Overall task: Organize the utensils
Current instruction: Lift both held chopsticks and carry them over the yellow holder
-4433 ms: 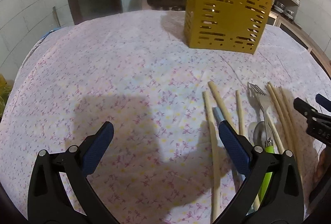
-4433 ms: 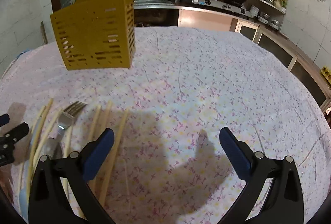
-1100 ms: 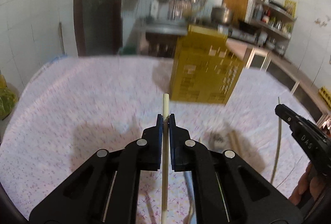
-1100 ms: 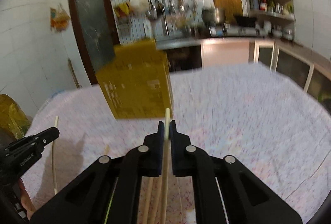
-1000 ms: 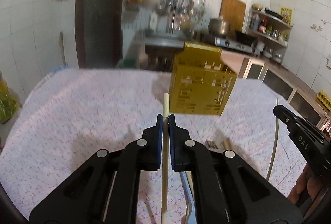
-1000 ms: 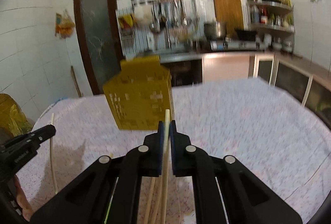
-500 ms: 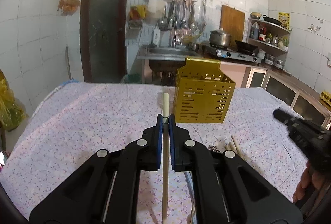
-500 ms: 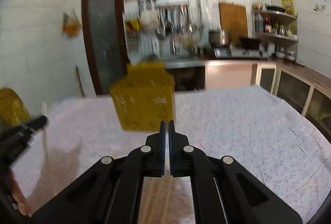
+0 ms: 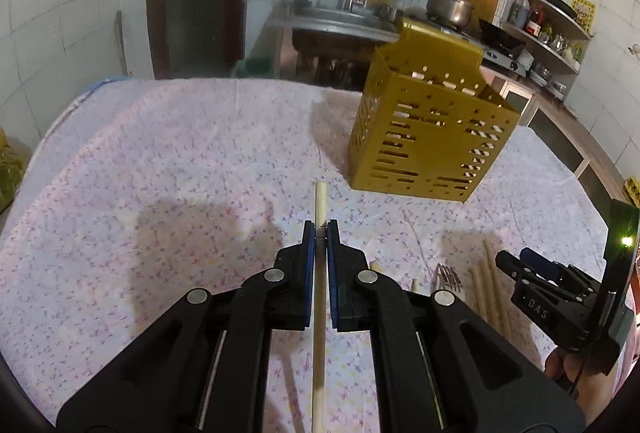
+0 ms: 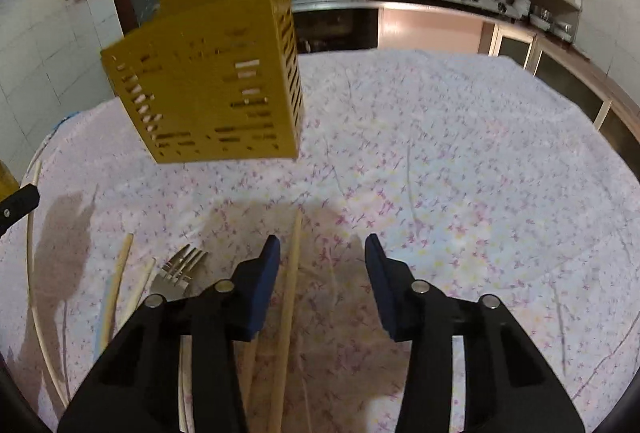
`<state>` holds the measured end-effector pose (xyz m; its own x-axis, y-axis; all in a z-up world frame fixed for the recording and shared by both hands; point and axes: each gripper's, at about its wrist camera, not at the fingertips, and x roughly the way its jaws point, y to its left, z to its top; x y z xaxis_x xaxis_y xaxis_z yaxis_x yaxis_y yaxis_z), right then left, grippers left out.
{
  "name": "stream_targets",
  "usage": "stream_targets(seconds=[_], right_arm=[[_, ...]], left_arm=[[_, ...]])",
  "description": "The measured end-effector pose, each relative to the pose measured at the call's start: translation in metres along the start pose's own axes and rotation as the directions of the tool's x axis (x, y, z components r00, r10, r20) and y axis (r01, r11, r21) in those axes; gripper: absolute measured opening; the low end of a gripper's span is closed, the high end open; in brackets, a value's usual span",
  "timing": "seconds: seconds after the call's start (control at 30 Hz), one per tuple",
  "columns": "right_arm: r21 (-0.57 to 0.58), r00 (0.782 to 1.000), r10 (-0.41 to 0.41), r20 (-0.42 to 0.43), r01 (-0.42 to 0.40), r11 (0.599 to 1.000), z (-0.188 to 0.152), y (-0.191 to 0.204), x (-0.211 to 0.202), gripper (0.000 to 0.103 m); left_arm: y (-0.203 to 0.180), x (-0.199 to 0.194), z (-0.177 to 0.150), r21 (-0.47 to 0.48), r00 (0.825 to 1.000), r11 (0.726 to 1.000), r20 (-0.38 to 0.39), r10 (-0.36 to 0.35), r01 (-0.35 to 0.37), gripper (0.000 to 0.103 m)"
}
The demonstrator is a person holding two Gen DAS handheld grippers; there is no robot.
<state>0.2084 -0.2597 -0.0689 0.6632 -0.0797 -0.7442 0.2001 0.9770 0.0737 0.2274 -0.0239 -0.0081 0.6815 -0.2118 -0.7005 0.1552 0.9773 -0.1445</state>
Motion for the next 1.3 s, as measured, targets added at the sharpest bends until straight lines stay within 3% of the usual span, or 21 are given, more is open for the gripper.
stream_targets(seconds=[0.17, 0.27, 0.4, 0.53, 0.67, 0.9, 1.1, 1.3], right_arm=[[-0.025, 0.999, -0.034, -0.038, 0.033, 0.999, -0.001, 0.013, 0.014, 0.032], [-0.020, 0.999, -0.018, -0.032, 0.018, 1.000, 0.000, 0.017, 0.013, 0.007], [0.017, 1.000, 0.016, 0.007, -0.016, 1.000, -0.002, 0.011, 0.002, 0.006], [0.037, 0.991, 0.048, 0.125, -0.053, 0.998, -0.004, 0.004, -0.037, 0.006], [0.028, 0.962, 0.077, 0.262, -0.087, 0.996, -0.009, 0.003, -0.085, 0.006], [-0.010, 0.878, 0.098, 0.468, -0.106, 0.994, -0.021, 0.001, -0.146, 0.006], [-0.016, 0.829, 0.078, 0.553, -0.083, 0.996, -0.037, 0.000, -0.164, 0.006], [0.001, 0.796, 0.074, 0.601, -0.094, 0.996, -0.050, -0.002, -0.172, 0.006]], left_arm=[[-0.001, 0.010, -0.002, 0.013, 1.000, 1.000, -0.011, -0.003, 0.003, 0.005], [-0.002, 0.009, -0.002, 0.015, 1.000, 1.000, -0.008, -0.004, 0.004, 0.005], [0.000, 0.000, 0.000, 0.015, 1.000, 1.000, 0.015, -0.005, 0.005, 0.005], [0.001, -0.022, -0.001, 0.014, 0.998, 1.000, 0.068, -0.013, 0.012, 0.005], [-0.001, -0.050, -0.008, 0.032, 0.989, 0.999, 0.147, -0.010, 0.005, 0.005], [-0.004, -0.092, -0.023, 0.045, 0.965, 0.999, 0.262, 0.007, -0.019, 0.005], [-0.007, -0.118, -0.040, 0.059, 0.936, 0.997, 0.350, 0.024, -0.047, 0.005], [-0.008, -0.130, -0.044, 0.064, 0.923, 0.997, 0.385, 0.021, -0.049, 0.005]])
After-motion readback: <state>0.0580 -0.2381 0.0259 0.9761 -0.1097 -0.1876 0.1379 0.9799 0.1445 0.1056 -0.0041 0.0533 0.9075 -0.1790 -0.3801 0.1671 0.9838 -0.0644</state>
